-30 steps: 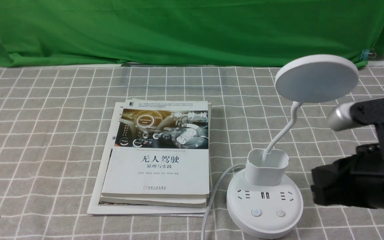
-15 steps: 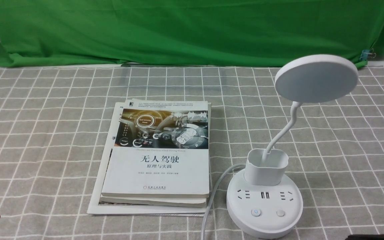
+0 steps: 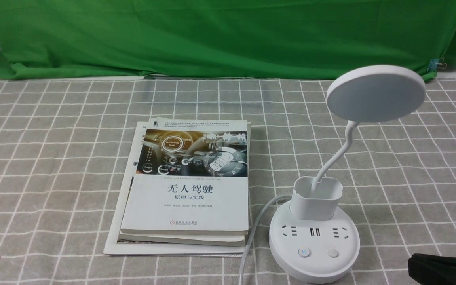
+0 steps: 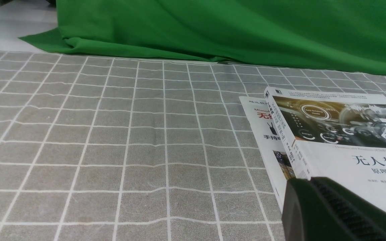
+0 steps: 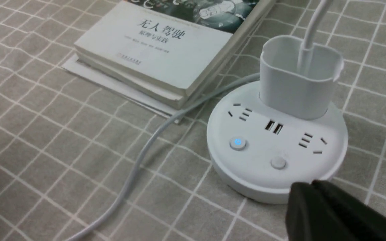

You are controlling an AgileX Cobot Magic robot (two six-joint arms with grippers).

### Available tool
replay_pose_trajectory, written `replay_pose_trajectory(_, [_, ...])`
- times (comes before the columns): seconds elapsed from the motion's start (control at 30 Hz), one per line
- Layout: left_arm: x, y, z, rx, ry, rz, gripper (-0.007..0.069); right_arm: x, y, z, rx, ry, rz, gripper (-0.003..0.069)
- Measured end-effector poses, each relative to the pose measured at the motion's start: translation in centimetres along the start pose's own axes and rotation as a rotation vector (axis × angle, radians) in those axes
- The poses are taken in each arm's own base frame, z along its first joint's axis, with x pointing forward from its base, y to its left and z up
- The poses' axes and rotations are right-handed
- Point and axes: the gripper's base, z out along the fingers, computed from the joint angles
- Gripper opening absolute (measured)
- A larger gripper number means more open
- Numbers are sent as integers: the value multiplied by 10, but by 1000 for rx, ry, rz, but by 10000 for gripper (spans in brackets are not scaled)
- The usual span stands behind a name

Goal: Turn off the desk lamp on the grey coffee tablecloth by hand.

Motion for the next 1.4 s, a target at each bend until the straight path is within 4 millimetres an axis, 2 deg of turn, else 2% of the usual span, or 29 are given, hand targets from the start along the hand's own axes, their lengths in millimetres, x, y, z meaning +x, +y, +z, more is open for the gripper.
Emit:
replay_pose_trajectory(0.13, [0, 0, 0, 0, 0, 0, 1, -1, -4, 0, 38, -29, -109, 44])
replay_pose_trajectory(0.27, [0, 0, 0, 0, 0, 0, 1, 6, -15, -5, 137, -101, -104, 48])
replay_pose_trajectory(0.3, [0, 0, 0, 0, 0, 0, 1, 19, -23, -7, 212, -141, -51, 49])
replay_pose_trajectory(0.33, [0, 0, 0, 0, 0, 0, 1, 20, -25, -8, 231, -146, -34, 49])
replay_pose_trajectory(0.4, [0, 0, 0, 0, 0, 0, 1, 37, -31, -8, 301, -183, 27, 49])
replay_pose_trajectory(0.5, [0, 0, 0, 0, 0, 0, 1, 76, -41, -12, 480, -264, 123, 55])
replay_pose_trajectory(0.57, [0, 0, 0, 0, 0, 0, 1, 83, -41, -16, 533, -293, 140, 59])
replay_pose_trajectory(0.63, [0, 0, 0, 0, 1, 0, 1, 87, -41, -24, 608, -344, 140, 67])
replay_pose_trajectory(0.77, [0, 0, 0, -2, -1, 6, 1, 89, -41, -27, 668, -333, 101, 78])
replay_pose_trajectory(1.4, [0, 0, 0, -5, -3, 22, 1, 89, -42, -28, 672, -339, 114, 140])
